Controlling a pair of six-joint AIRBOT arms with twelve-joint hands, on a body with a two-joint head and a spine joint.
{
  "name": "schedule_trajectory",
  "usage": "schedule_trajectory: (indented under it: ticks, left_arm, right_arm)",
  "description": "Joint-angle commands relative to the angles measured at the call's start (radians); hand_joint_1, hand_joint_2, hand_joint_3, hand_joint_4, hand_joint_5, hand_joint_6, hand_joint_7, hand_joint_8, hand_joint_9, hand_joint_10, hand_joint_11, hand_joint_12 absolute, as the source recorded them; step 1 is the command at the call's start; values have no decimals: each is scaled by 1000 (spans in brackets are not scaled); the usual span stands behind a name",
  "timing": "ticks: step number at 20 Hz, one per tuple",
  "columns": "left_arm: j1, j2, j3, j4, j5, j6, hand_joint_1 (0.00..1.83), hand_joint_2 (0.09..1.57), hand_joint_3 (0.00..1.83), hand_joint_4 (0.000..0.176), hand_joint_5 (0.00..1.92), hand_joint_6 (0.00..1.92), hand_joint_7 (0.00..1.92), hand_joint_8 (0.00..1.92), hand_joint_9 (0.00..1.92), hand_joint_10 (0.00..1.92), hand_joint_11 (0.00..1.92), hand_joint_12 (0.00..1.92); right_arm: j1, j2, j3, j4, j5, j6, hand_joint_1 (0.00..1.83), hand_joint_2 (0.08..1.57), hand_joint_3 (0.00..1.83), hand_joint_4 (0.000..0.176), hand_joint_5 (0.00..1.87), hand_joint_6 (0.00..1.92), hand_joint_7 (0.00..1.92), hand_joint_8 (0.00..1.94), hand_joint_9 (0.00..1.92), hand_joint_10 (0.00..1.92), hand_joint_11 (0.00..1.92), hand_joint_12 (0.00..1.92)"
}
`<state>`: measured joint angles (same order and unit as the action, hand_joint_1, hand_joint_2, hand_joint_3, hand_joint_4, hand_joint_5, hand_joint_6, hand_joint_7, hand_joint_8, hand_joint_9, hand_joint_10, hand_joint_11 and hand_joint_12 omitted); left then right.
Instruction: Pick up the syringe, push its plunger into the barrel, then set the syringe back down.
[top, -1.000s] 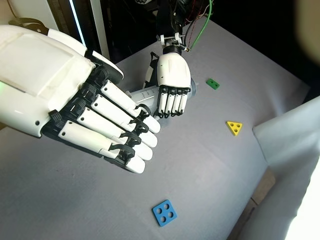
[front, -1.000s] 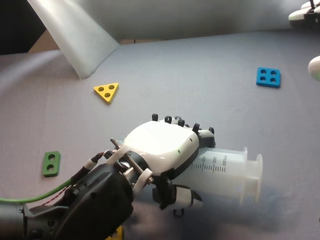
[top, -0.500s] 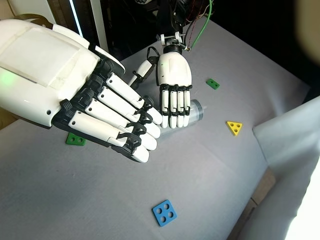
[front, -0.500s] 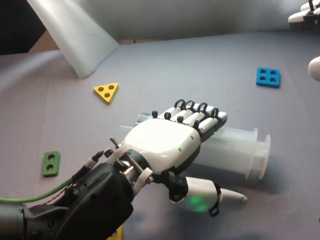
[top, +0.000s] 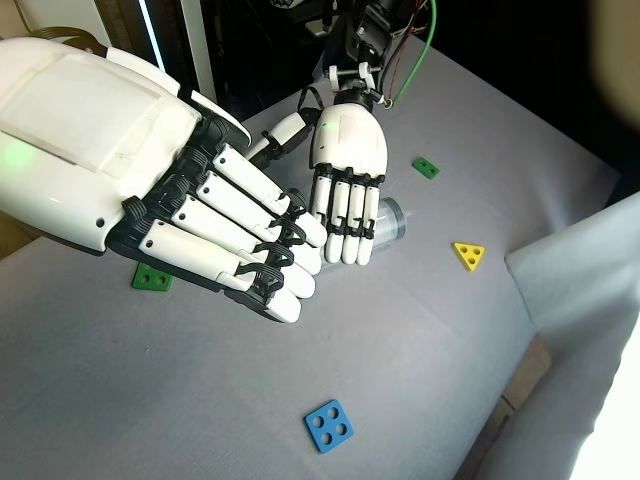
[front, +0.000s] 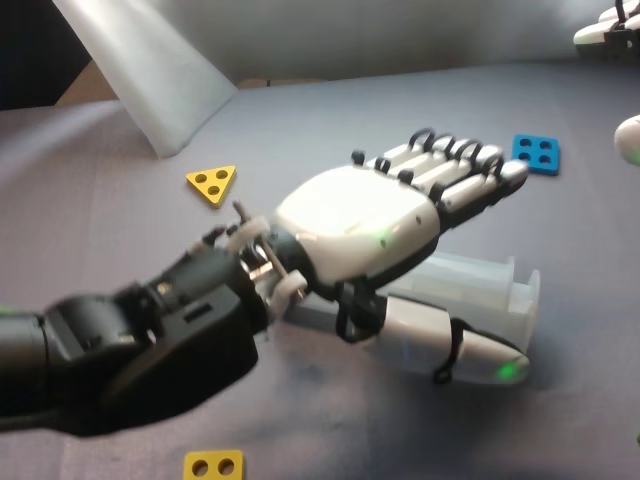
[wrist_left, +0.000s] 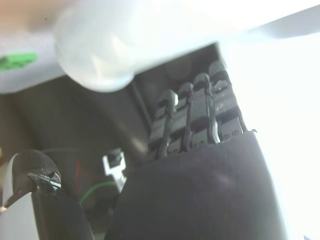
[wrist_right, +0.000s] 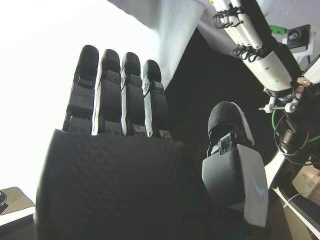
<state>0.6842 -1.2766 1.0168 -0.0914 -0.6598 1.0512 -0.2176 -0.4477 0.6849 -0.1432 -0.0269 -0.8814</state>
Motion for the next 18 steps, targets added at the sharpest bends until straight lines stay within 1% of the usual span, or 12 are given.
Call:
schedule_trajectory:
  ticks: [1,3,6,8,9,10,12,14,15,16,17,18]
  left_arm:
    - [-22,3,11,77,-100,-56,252,882,1,0,19,1,0,0,0,0,0,64]
    - [-53,8,50,226,-104,-178,255,895,7,0,17,0,0,0,0,0,0,65]
    - [-113,27,109,521,-109,-444,278,907,8,0,19,0,0,0,0,0,0,88]
    - [-157,57,133,742,-109,-636,254,919,7,0,35,3,3,0,0,0,0,117]
    - [-173,75,135,818,-112,-698,254,923,7,0,42,5,6,1,0,0,0,123]
    - [-183,94,136,861,-132,-743,255,925,6,0,49,5,12,2,0,0,0,146]
    - [-184,123,135,857,-223,-754,260,935,9,0,66,10,27,7,4,1,0,152]
    - [-183,151,118,849,-267,-759,284,943,6,0,159,17,124,13,81,15,0,317]
    - [-203,170,109,917,-260,-805,287,947,4,0,176,11,141,7,95,11,0,346]
    - [-239,183,103,1036,-234,-911,403,1004,4,0,385,22,371,13,293,36,0,678]
    - [-269,192,99,1127,-223,-982,451,1029,3,0,500,23,516,20,433,51,0,894]
    - [-297,204,94,1209,-220,-1049,451,1029,3,0,500,23,516,20,433,51,0,894]
  right_arm:
    - [8,1,-6,1,111,-2,0,1231,0,0,303,3,291,5,226,3,0,526]
    - [8,1,-6,1,111,-3,0,1233,0,0,300,1,287,2,226,2,0,527]
    - [10,1,-7,1,111,5,0,1237,1,0,295,1,286,1,227,1,0,531]
    - [19,1,-11,1,81,68,0,1234,0,0,307,3,296,2,235,2,0,546]
    - [21,1,-19,1,72,82,0,1236,1,0,307,2,297,1,233,1,0,534]
    - [23,1,-32,1,58,101,0,1236,1,0,309,3,300,3,238,3,0,534]
    - [24,2,-58,1,47,161,0,1236,0,0,308,2,297,1,235,1,0,534]
    - [21,2,-72,1,41,308,0,1234,0,0,318,4,304,2,240,3,0,550]
    - [18,2,-74,2,41,418,0,1233,0,0,320,4,305,3,241,3,0,554]
    - [19,2,-74,2,42,479,0,1239,0,0,361,10,364,10,301,16,0,702]
    - [21,2,-73,1,55,474,0,1247,2,0,382,11,417,17,367,31,0,828]
    - [22,2,-72,1,80,439,0,1247,2,0,382,11,417,17,367,31,0,828]
